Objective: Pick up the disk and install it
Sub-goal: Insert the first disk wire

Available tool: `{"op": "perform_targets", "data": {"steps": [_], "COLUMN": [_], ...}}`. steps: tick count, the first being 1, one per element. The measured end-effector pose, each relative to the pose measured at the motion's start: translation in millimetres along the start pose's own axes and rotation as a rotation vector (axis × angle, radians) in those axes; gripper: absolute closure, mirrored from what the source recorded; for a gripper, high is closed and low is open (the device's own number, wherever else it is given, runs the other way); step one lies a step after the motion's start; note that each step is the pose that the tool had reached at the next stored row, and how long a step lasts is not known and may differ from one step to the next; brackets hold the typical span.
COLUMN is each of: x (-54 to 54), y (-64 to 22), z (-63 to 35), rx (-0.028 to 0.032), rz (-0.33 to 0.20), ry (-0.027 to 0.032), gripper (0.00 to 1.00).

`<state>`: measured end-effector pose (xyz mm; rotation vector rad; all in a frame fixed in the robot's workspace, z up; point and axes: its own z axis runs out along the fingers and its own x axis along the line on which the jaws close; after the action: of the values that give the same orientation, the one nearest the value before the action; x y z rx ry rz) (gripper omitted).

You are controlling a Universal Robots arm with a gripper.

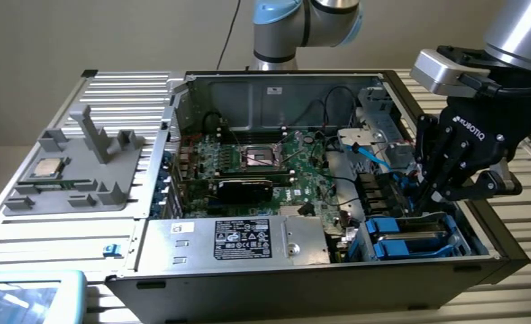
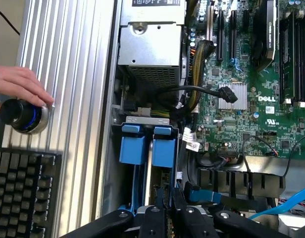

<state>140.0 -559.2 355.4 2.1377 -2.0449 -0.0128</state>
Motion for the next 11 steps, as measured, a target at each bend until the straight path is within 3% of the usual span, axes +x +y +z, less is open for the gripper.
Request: {"op": "perform_targets", "data": {"steps": [11], "x": [0.2], "y": [0.0], "z": [0.0], "rx": [0.0000], "rz": [0.000], "ry": [0.0000], "gripper": [0.84]}}
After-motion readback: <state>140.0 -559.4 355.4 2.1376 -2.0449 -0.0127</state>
